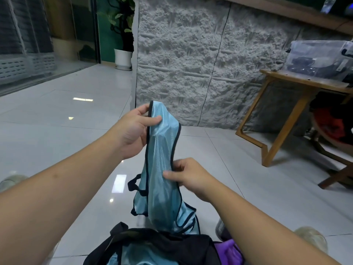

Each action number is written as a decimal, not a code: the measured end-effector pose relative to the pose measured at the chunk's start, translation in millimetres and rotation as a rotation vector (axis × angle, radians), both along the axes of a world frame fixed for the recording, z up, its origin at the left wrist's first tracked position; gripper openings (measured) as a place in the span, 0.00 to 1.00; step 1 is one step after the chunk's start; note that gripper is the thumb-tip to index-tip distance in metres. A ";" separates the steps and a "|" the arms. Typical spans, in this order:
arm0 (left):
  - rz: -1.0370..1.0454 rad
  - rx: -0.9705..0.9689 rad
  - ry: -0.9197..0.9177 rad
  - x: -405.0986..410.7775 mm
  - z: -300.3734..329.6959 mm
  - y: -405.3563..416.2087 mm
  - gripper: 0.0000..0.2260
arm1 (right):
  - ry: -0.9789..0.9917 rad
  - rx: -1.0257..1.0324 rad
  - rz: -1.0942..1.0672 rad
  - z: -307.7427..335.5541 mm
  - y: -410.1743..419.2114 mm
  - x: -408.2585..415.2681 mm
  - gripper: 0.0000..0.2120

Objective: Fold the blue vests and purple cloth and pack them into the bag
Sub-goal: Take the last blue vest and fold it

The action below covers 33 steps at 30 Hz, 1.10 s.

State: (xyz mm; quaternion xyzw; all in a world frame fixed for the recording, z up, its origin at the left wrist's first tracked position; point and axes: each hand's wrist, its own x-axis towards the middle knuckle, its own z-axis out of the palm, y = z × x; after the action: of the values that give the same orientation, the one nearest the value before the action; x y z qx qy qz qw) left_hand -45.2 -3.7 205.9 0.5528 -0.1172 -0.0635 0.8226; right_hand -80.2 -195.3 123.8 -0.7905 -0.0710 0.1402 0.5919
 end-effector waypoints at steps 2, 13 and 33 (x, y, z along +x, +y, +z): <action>0.024 -0.025 -0.003 1.2 4.6 1.5 0.14 | 0.011 -0.228 0.053 -14.3 -2.2 -3.8 0.04; 0.327 -0.135 -0.022 11.3 11.6 19.6 0.17 | -0.042 -0.904 0.207 -60.5 -40.8 -3.0 0.11; 0.371 0.343 0.116 7.8 -28.0 7.9 0.03 | -0.192 -0.581 0.091 51.0 -42.2 15.6 0.30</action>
State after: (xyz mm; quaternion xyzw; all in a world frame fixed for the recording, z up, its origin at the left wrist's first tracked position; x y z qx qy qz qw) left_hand -37.3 4.3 177.9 0.6917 0.0463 0.0380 0.7197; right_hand -64.6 -237.5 174.8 -0.9323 -0.1189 0.1058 0.3247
